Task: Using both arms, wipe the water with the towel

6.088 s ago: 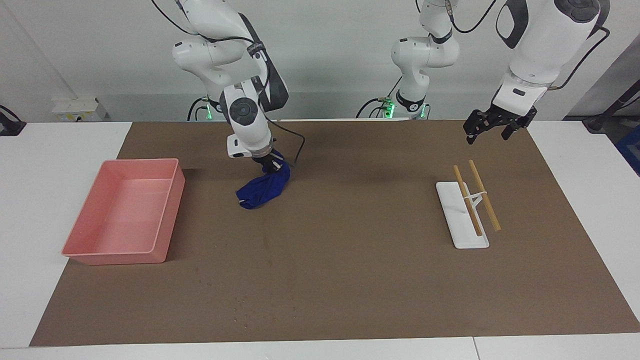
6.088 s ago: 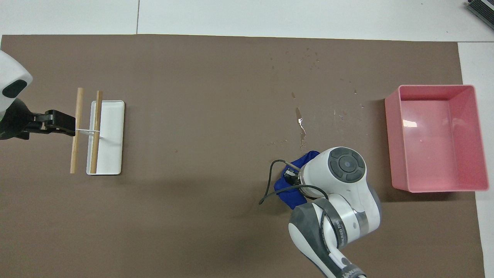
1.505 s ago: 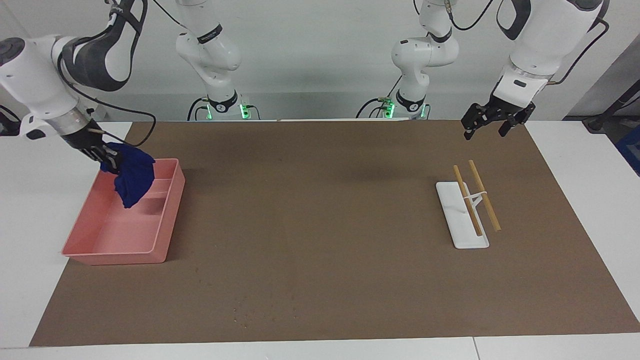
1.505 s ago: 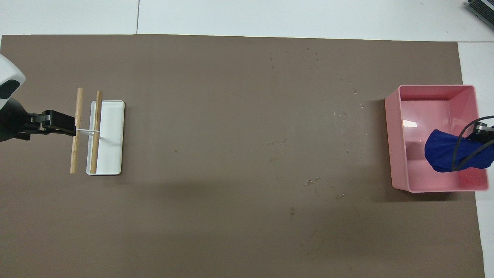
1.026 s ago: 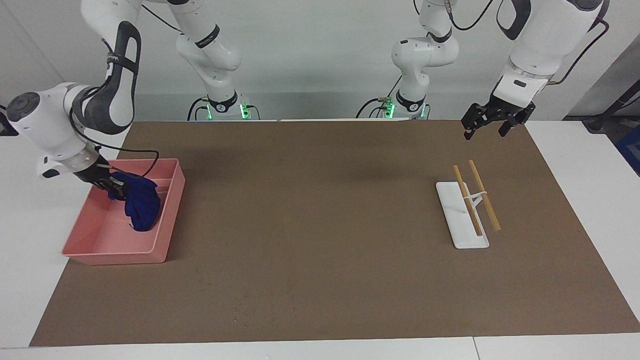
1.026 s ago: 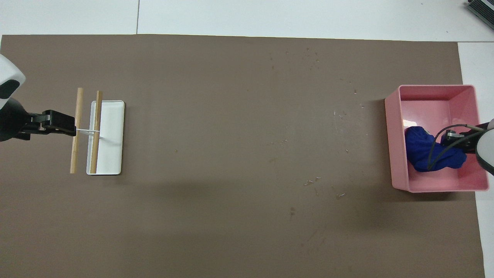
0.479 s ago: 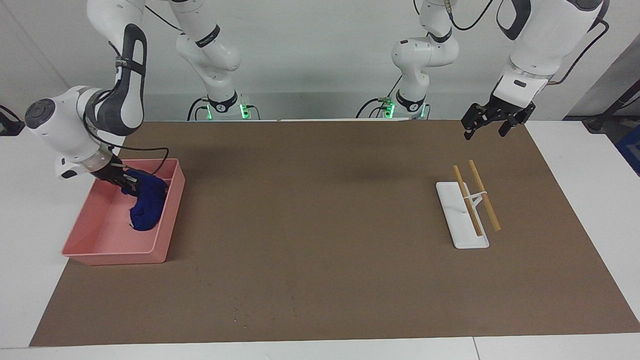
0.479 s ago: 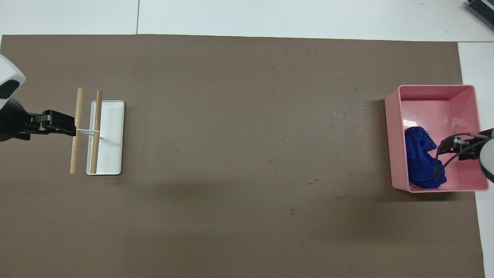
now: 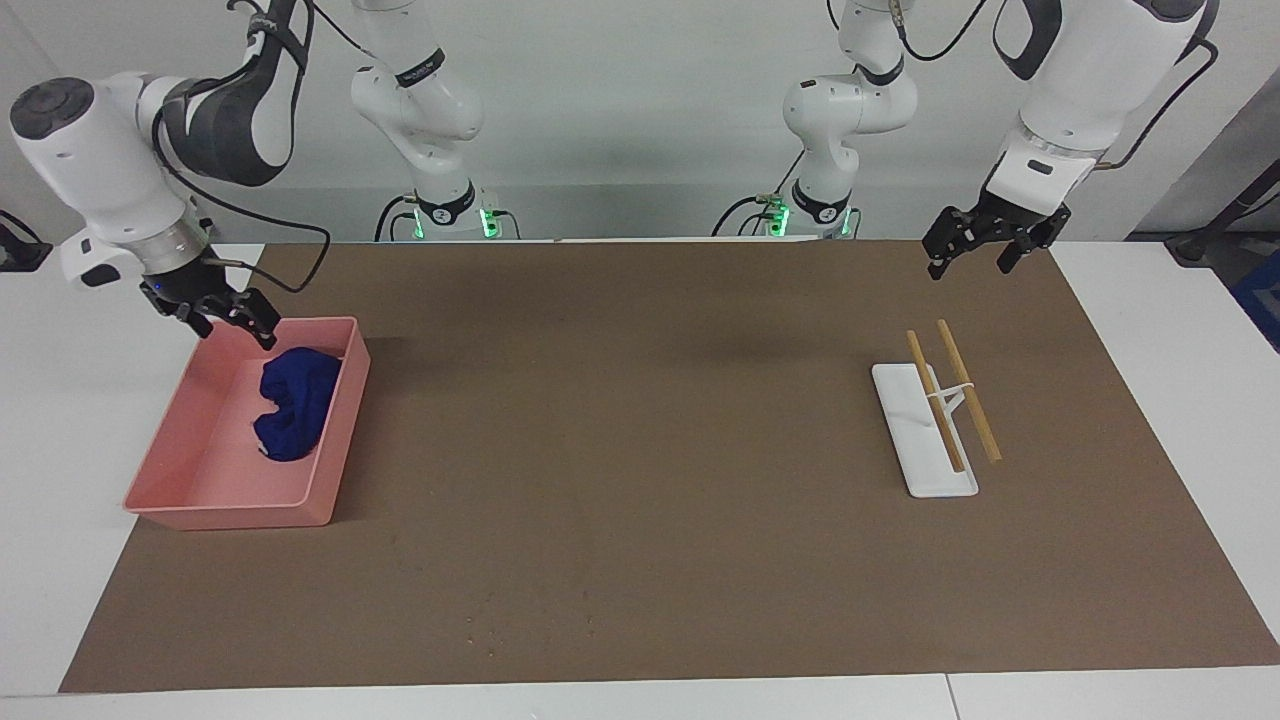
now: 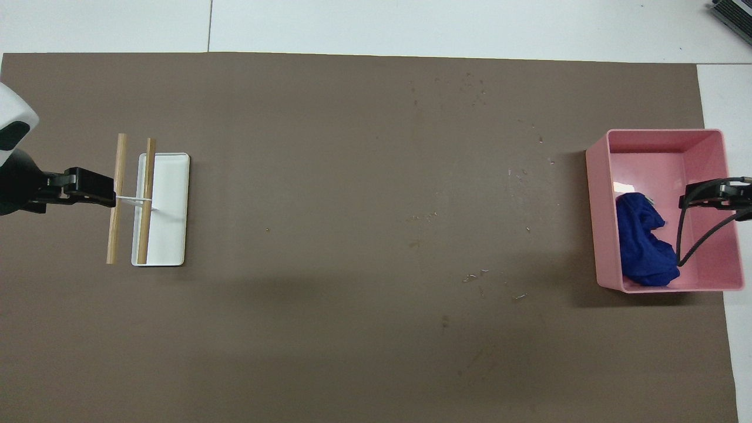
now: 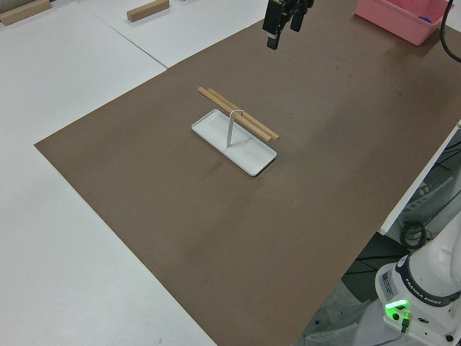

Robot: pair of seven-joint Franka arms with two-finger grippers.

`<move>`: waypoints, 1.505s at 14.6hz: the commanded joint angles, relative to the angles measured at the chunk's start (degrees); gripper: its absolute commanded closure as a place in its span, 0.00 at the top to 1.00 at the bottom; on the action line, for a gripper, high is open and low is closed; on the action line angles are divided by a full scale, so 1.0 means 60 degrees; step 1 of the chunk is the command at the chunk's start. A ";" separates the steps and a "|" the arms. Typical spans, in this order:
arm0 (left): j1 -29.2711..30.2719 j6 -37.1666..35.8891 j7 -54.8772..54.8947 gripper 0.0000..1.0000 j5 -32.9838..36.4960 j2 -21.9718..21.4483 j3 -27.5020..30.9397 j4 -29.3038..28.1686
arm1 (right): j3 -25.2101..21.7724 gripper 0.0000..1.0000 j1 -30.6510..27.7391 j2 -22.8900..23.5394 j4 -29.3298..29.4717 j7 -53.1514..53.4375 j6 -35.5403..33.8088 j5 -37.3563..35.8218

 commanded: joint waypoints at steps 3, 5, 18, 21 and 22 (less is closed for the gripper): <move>0.0134 -0.0032 0.0056 1.00 -0.0130 -0.0202 -0.0046 -0.0163 | 0.0221 0.99 0.1209 0.0064 0.1365 0.1599 -0.1422 -0.0224; 0.0134 -0.0032 0.0056 1.00 -0.0130 -0.0202 -0.0046 -0.0163 | 0.0221 0.99 0.1752 0.0079 0.1775 0.2157 -0.1906 -0.0180; 0.0134 -0.0032 0.0056 1.00 -0.0130 -0.0202 -0.0046 -0.0163 | 0.0178 0.99 0.2282 0.0182 0.3008 0.2117 -0.3065 -0.0107; 0.0134 -0.0032 0.0056 1.00 -0.0130 -0.0202 -0.0046 -0.0163 | 0.0148 0.99 0.2267 0.0007 0.2716 0.1705 -0.3109 -0.0136; 0.0134 -0.0032 0.0056 1.00 -0.0130 -0.0202 -0.0046 -0.0163 | 0.0148 0.99 0.2267 -0.0038 0.2599 0.1705 -0.3095 -0.0136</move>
